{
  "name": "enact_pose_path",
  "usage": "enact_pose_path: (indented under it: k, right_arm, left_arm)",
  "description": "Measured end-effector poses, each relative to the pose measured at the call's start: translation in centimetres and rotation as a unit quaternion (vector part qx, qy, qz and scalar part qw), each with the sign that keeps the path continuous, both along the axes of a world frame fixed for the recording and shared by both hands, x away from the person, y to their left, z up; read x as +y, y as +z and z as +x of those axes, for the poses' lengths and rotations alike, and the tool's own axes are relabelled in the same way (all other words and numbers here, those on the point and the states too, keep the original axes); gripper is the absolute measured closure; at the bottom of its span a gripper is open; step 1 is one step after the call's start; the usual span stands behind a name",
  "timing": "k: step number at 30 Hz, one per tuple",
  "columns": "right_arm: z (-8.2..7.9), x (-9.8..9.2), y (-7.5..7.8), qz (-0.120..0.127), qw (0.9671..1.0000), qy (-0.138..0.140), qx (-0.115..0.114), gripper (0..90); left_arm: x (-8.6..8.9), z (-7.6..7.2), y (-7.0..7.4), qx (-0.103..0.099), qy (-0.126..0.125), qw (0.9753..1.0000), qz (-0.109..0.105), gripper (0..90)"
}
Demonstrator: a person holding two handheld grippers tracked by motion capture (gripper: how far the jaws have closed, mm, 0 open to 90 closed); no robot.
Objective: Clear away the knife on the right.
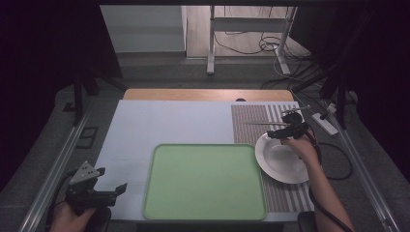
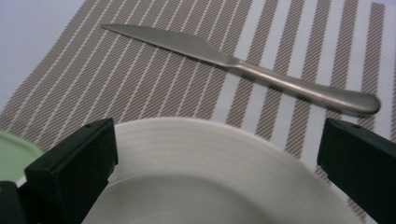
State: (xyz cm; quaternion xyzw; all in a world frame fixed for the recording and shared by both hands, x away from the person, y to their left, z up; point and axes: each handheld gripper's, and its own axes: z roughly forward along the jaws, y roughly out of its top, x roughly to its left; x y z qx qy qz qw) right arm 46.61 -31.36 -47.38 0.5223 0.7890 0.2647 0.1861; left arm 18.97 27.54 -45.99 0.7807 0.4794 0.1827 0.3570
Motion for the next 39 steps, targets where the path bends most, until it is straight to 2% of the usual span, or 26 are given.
enact_pose_path:
  k: [2, 8, 14, 19, 23, 30, 33, 35, 37, 39]
  right_arm:
    - [0.5, -0.2, 0.0, -0.006, 1.0000, -0.004, -0.001, 0.0]
    - [2.2, -0.8, -0.3, 0.001, 0.9997, -0.024, -0.001, 0.0]
    - [3.4, -1.1, -0.7, -0.006, 0.9994, -0.033, 0.010, 0.0]
    - [4.0, -1.5, -0.8, -0.017, 0.9992, -0.034, 0.012, 8.6]
    - [4.6, -1.9, -0.6, -0.015, 0.9994, -0.031, 0.004, 28.1]
    - [5.9, -2.5, -0.6, -0.011, 0.9994, -0.023, 0.022, 74.3]
    - [6.4, -2.8, -0.8, -0.013, 0.9995, -0.022, 0.021, 90.0]
    - [6.8, -3.0, -1.0, -0.018, 0.9994, -0.022, 0.021, 90.0]
    - [7.4, -3.2, -1.3, 0.001, 0.9990, -0.026, 0.036, 90.0]
    - [7.9, -3.2, -1.8, -0.002, 0.9990, -0.030, 0.031, 90.0]
  left_arm:
    - [0.0, 0.0, 0.0, 0.000, 0.000, 1.0000, 0.000, 6.5]
    - [0.0, 0.0, 0.0, 0.000, 0.001, 1.0000, -0.002, 6.5]
    - [0.1, 0.0, 0.0, 0.000, 0.002, 1.0000, -0.003, 6.5]
    - [0.0, 0.0, 0.0, 0.000, 0.001, 1.0000, -0.002, 6.5]
    - [0.1, 0.0, 0.0, 0.001, 0.002, 1.0000, -0.003, 6.5]
    - [0.1, 0.0, 0.0, 0.002, 0.003, 1.0000, -0.005, 6.5]
    - [0.1, 0.0, 0.0, 0.001, 0.003, 1.0000, -0.006, 6.5]
    - [0.1, 0.0, 0.0, 0.001, 0.003, 1.0000, -0.006, 6.5]
    - [0.1, 0.0, 0.0, 0.001, 0.003, 1.0000, -0.006, 6.5]
    - [0.1, 0.0, 0.0, 0.002, 0.003, 1.0000, -0.007, 6.5]
